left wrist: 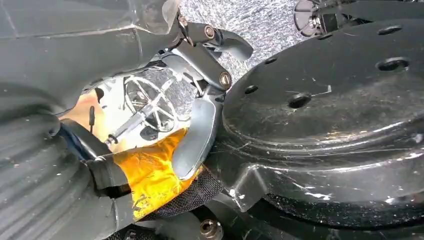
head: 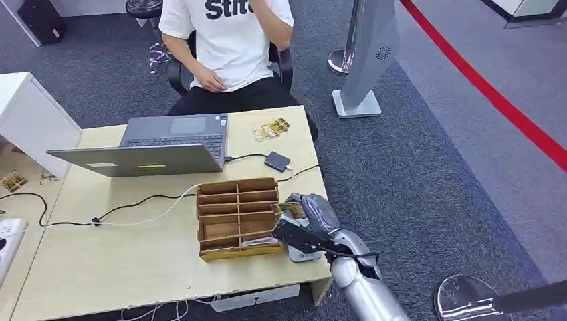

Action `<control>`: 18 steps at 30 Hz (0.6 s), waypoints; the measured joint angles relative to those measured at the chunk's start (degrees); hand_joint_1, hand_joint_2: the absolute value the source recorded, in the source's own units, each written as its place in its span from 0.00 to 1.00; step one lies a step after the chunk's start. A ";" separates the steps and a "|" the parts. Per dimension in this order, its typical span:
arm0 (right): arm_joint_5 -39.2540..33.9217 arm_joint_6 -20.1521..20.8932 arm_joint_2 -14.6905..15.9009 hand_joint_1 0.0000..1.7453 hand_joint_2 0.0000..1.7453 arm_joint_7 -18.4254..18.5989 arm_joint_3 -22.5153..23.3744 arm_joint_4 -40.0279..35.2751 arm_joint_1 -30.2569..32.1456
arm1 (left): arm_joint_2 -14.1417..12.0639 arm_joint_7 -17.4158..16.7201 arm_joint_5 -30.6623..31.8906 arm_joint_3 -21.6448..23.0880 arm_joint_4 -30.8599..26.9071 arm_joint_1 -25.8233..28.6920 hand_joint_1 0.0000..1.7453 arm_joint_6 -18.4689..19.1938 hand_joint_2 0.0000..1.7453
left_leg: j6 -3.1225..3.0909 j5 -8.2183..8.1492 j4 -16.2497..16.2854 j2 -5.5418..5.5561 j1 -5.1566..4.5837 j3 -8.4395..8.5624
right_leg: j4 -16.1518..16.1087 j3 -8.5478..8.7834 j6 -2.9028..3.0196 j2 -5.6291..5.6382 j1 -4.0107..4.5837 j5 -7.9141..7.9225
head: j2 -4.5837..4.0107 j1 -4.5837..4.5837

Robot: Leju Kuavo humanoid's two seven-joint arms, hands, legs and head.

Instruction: Pass the card to the sensor for recognition and then transmit it.

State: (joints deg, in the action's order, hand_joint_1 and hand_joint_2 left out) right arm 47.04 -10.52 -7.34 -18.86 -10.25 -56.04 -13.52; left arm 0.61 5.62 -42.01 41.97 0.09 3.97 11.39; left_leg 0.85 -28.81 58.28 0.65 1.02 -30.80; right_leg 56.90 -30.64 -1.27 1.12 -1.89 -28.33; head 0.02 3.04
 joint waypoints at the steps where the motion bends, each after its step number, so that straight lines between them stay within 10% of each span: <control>1: 0.02 -0.35 0.00 1.00 1.00 -0.11 -0.04 0.72 -0.27 | 0.00 0.00 -0.04 0.00 0.00 0.00 0.00 0.00 1.00 | 0.00 0.00 0.00 0.01 0.00 0.01 | 0.00 0.01 0.00 -0.01 0.00 0.00 | 0.00 0.00; 18: -1.22 -1.40 2.27 1.00 1.00 0.76 7.54 -9.60 4.75 | 0.52 0.04 -2.89 0.00 0.09 0.57 0.00 -0.59 1.00 | -0.03 -0.02 0.01 0.01 -0.07 0.02 | -0.02 0.00 0.00 0.00 -0.06 0.00 | 0.00 0.00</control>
State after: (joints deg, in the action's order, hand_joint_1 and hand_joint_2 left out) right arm 45.81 -11.91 -5.07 -18.10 -2.71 -65.64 -8.77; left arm 1.14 5.66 -44.89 41.97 0.17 4.54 10.80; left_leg 0.81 -28.84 58.29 0.65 0.95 -30.78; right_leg 56.88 -30.64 -1.27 1.12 -1.94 -28.33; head 0.02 3.04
